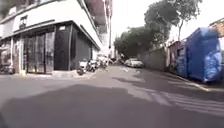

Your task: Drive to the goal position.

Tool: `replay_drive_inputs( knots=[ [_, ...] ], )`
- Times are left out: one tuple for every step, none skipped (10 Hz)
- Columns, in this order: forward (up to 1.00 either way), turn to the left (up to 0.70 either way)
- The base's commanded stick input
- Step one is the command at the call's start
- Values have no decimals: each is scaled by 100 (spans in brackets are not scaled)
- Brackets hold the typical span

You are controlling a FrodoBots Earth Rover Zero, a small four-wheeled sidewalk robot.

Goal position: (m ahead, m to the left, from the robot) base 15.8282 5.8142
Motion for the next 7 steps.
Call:
replay_drive_inputs(
  knots=[
    [45,0],
    [58,0],
    [70,0],
    [70,0],
    [70,0],
    [70,0],
    [70,0]
  ],
)
